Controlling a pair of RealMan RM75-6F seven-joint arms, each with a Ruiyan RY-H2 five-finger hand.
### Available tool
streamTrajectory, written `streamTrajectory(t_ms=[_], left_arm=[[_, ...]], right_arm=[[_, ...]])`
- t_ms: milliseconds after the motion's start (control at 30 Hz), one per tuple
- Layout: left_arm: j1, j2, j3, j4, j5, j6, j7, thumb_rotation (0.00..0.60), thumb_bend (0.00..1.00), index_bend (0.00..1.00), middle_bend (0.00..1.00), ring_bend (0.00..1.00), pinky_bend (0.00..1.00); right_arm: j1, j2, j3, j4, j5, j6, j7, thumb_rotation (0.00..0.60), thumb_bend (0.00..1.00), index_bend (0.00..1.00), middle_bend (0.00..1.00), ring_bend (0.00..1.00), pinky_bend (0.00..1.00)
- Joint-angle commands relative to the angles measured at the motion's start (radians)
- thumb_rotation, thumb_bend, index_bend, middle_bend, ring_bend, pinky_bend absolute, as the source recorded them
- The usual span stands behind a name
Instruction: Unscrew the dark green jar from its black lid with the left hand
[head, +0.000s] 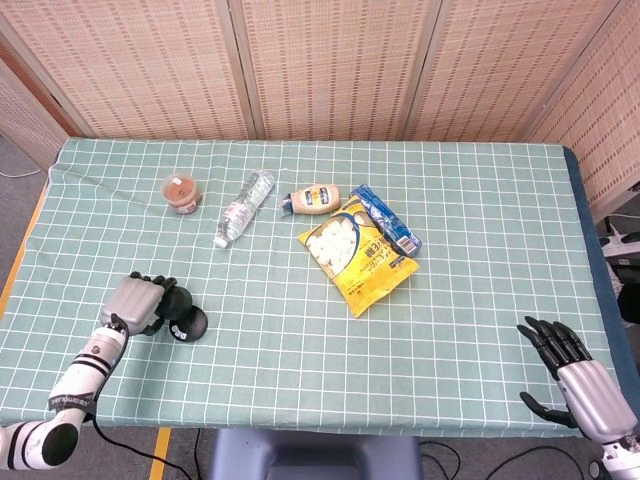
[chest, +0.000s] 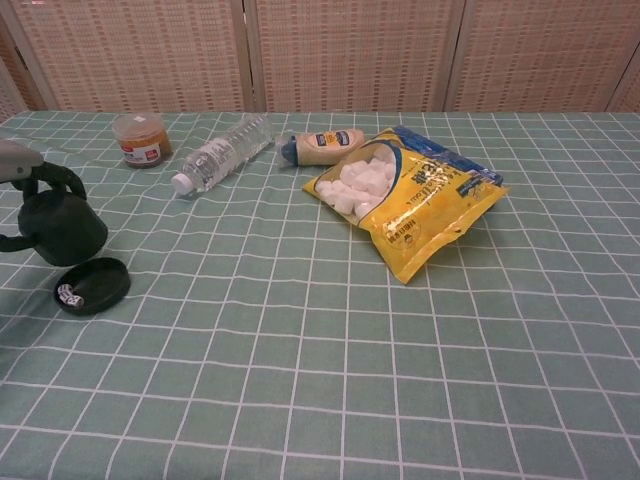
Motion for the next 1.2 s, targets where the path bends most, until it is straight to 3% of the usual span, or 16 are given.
streamTrajectory(t_ms=[33, 200, 267, 333, 433, 500, 667, 767, 867, 900, 1000, 1100, 1200], left_arm=[[0.037, -0.032, -0.011, 0.119, -0.065, -0.029, -0.020, 0.600, 0.37, 0.28, 0.28, 0.30, 0.26], [0.061, -0.035, -0.013, 0.173, -0.088, -0.080, -0.043, 0.600, 0.37, 0.27, 0.27, 0.30, 0.25], [0.062, -0.034, -0.005, 0.172, -0.101, -0.090, -0.022, 0.600, 0.37, 0.21, 0.23, 0.29, 0.24], [0.060, -0.036, -0.004, 0.168, -0.132, -0.099, 0.000, 0.600, 0.37, 0.11, 0.15, 0.24, 0.23], [0.063, -0.042, -0.011, 0.169, -0.144, -0.103, 0.006, 0.600, 0.37, 0.01, 0.01, 0.07, 0.23], [0.072, -0.044, -0.015, 0.167, -0.128, -0.090, 0.002, 0.600, 0.38, 0.00, 0.00, 0.01, 0.23], [0.101, -0.025, -0.027, 0.130, -0.090, -0.079, -0.039, 0.600, 0.35, 0.00, 0.00, 0.00, 0.19], [0.166, 0.008, -0.024, 0.066, 0.049, 0.011, -0.114, 0.600, 0.35, 0.00, 0.00, 0.00, 0.17], [0.306, 0.019, 0.005, 0.014, 0.365, 0.206, -0.318, 0.600, 0.35, 0.00, 0.00, 0.00, 0.12], [0.379, 0.000, 0.033, 0.036, 0.526, 0.328, -0.411, 0.600, 0.36, 0.00, 0.00, 0.00, 0.10], [0.552, -0.113, 0.090, 0.225, 0.803, 0.627, -0.543, 0.600, 0.37, 0.00, 0.00, 0.00, 0.05], [0.682, -0.226, 0.098, 0.422, 0.864, 0.787, -0.573, 0.600, 0.36, 0.00, 0.00, 0.00, 0.03], [0.727, -0.249, 0.098, 0.508, 0.839, 0.766, -0.574, 0.600, 0.36, 0.00, 0.00, 0.00, 0.02]], right_arm=[[-0.001, 0.002, 0.002, 0.000, 0.001, 0.004, 0.004, 0.600, 0.18, 0.00, 0.00, 0.00, 0.00], [0.000, -0.005, 0.004, 0.001, 0.002, -0.002, -0.012, 0.600, 0.18, 0.00, 0.00, 0.00, 0.00], [0.002, -0.009, 0.004, 0.000, 0.003, -0.006, -0.016, 0.600, 0.18, 0.00, 0.00, 0.00, 0.00], [0.002, -0.011, 0.003, -0.002, 0.002, -0.008, -0.019, 0.600, 0.18, 0.00, 0.00, 0.00, 0.00], [0.000, -0.012, 0.004, -0.003, -0.001, 0.000, -0.009, 0.600, 0.18, 0.00, 0.00, 0.00, 0.00], [-0.004, -0.013, 0.006, 0.000, 0.001, 0.009, -0.007, 0.600, 0.18, 0.00, 0.00, 0.00, 0.00], [-0.004, -0.009, 0.004, -0.004, 0.006, 0.001, -0.013, 0.600, 0.18, 0.00, 0.00, 0.00, 0.00], [-0.006, -0.008, 0.005, -0.006, 0.006, 0.008, -0.012, 0.600, 0.18, 0.00, 0.00, 0.00, 0.00], [-0.006, -0.012, 0.008, -0.004, 0.011, 0.004, -0.024, 0.600, 0.18, 0.00, 0.00, 0.00, 0.00], [-0.004, -0.016, 0.009, -0.003, 0.011, -0.002, -0.035, 0.600, 0.18, 0.00, 0.00, 0.00, 0.00], [-0.003, -0.024, 0.008, -0.004, 0.012, -0.011, -0.055, 0.600, 0.18, 0.00, 0.00, 0.00, 0.00], [-0.009, -0.029, 0.009, -0.004, 0.009, -0.001, -0.071, 0.600, 0.18, 0.00, 0.00, 0.00, 0.00], [-0.013, -0.034, 0.008, 0.000, 0.001, 0.007, -0.080, 0.600, 0.18, 0.00, 0.00, 0.00, 0.00]])
